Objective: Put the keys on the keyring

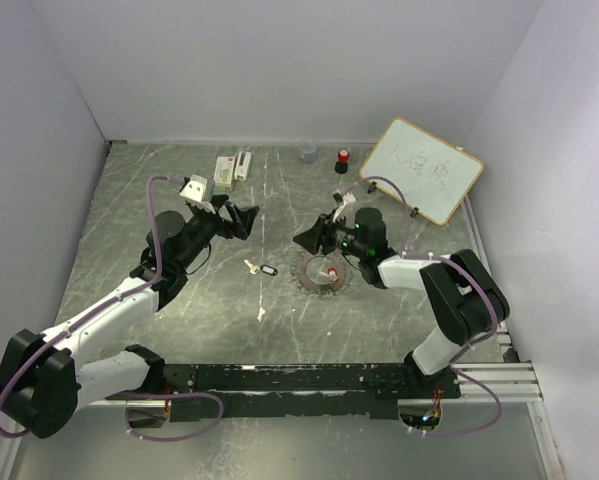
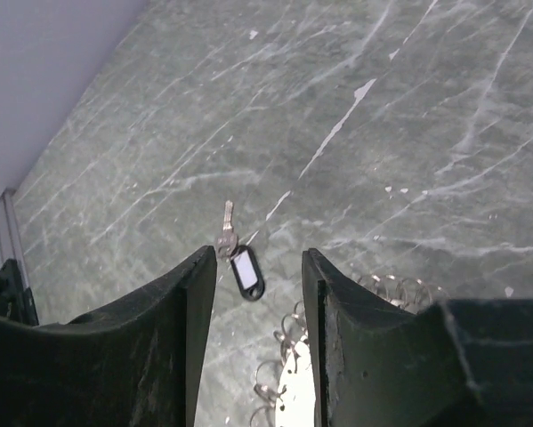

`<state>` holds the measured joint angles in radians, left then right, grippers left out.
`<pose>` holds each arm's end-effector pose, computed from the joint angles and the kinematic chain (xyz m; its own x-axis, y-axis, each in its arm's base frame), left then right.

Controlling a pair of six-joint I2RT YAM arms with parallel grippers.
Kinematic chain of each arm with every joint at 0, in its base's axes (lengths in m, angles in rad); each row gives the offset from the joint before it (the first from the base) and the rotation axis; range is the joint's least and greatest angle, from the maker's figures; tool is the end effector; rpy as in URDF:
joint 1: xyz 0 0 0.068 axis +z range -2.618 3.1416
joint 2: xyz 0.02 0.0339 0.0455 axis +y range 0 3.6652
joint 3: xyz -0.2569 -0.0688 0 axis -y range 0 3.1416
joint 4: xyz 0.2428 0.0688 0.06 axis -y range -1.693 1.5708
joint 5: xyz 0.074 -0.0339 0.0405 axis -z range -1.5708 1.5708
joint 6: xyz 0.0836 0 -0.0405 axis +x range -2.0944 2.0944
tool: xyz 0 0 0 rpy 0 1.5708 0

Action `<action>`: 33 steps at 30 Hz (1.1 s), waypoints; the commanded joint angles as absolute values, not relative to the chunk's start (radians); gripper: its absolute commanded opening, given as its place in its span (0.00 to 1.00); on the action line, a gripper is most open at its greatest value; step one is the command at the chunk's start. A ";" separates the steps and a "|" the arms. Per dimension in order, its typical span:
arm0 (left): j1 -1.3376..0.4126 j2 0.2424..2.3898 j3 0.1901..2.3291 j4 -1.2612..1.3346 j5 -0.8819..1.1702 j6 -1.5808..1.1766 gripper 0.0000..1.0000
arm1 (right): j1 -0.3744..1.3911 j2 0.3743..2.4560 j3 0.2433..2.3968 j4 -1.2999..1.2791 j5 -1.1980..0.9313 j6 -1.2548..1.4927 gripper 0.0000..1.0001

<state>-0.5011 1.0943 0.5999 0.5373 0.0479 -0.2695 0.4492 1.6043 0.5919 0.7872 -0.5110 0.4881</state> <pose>0.2627 -0.1485 0.2861 -0.1027 -0.2470 -0.9636 0.5130 0.8168 -0.2640 0.2987 0.1894 0.1633 -0.5567 0.1857 -0.8097 -0.6195 0.5566 0.5536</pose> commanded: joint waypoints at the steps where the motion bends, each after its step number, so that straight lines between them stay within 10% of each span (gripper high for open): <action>1: -0.485 1.079 0.601 0.542 0.067 -0.272 1.00 | 0.477 1.644 0.704 0.590 -0.448 0.451 0.44; 23: -0.468 1.113 0.613 0.550 0.112 -0.301 1.00 | 0.528 1.765 0.704 0.474 -0.268 0.412 0.47; 33: -0.230 1.245 0.582 0.827 0.521 -0.771 1.00 | 0.528 1.784 0.715 0.473 -0.262 0.422 0.44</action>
